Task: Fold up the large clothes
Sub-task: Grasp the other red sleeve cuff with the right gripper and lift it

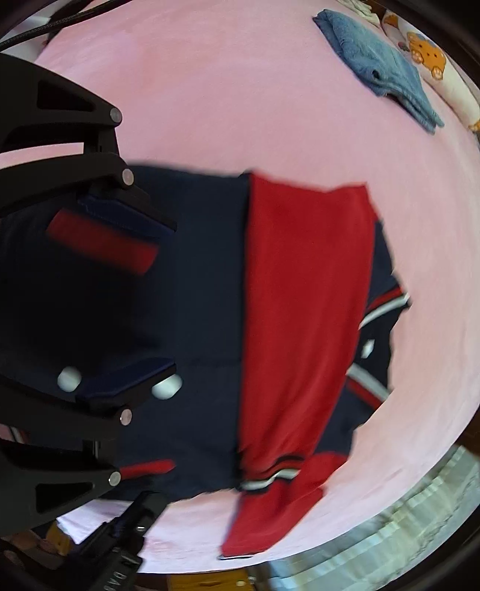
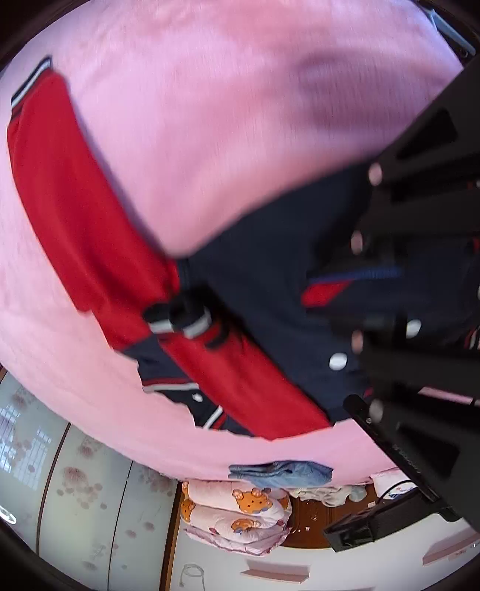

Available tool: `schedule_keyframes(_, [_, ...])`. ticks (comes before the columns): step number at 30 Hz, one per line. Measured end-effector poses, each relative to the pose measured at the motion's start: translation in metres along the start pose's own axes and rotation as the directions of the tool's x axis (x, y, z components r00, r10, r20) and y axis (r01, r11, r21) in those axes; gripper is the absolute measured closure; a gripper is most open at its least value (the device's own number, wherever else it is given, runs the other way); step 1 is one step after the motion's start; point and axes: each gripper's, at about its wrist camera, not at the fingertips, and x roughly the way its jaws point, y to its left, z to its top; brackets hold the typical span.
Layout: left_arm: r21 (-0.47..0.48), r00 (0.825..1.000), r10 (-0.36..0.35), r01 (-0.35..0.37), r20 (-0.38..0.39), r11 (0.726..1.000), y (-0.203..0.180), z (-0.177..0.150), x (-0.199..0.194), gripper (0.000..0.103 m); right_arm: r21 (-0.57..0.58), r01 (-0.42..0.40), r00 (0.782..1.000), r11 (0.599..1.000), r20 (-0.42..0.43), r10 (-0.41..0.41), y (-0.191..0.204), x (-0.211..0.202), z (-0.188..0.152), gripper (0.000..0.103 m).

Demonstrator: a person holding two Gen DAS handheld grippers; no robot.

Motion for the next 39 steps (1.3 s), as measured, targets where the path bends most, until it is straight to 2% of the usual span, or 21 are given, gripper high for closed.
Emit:
schedule_keyframes(1, [-0.002, 1.000, -0.003, 0.003, -0.012, 1.000, -0.007, -0.004, 0.000, 0.034, 0.001, 0.003, 1.000, 1.000, -0.004, -0.003, -0.007, -0.005, 0.002, 0.072])
schedule_keyframes(7, [-0.036, 0.997, -0.011, 0.008, -0.075, 0.999, -0.059, -0.027, -0.005, 0.028, -0.024, 0.030, 0.998, 0.999, -0.060, -0.031, -0.045, -0.031, 0.026, 0.072])
schedule_keyframes(12, [0.012, 0.995, 0.017, -0.016, -0.103, 1.000, -0.109, -0.037, -0.005, 0.024, -0.046, 0.044, 0.996, 0.998, -0.080, -0.047, -0.075, -0.055, 0.055, 0.072])
schedule_keyframes(17, [0.076, 0.994, 0.034, -0.027, -0.100, 0.997, -0.161, -0.039, -0.008, 0.023, 0.002, 0.046, 0.999, 0.999, -0.018, -0.046, -0.108, -0.077, 0.094, 0.072])
schedule_keyframes(24, [0.106, 0.995, 0.023, -0.012, -0.100, 0.994, -0.208, -0.041, -0.012, 0.022, 0.088, 0.057, 0.996, 0.994, 0.060, -0.062, -0.148, -0.087, 0.149, 0.072])
schedule_keyframes(31, [0.107, 0.991, 0.034, -0.020, -0.132, 0.994, -0.228, -0.031, -0.002, 0.022, 0.148, 0.039, 0.990, 0.988, 0.127, -0.059, -0.170, -0.081, 0.181, 0.072])
schedule_keyframes(36, [0.080, 0.989, 0.039, -0.028, -0.139, 0.996, -0.231, -0.026, 0.003, 0.022, 0.262, -0.016, 0.983, 0.965, 0.180, -0.033, -0.186, -0.073, 0.193, 0.072])
schedule_keyframes(38, [0.066, 0.990, 0.038, -0.029, -0.137, 0.997, -0.231, -0.024, 0.004, 0.022, 0.299, -0.041, 0.980, 0.953, 0.197, -0.019, -0.189, -0.070, 0.196, 0.076])
schedule_keyframes(39, [0.062, 0.990, 0.039, -0.031, -0.136, 0.998, -0.235, -0.021, 0.007, 0.022, 0.304, -0.043, 0.979, 0.952, 0.204, -0.021, -0.189, -0.070, 0.195, 0.083])
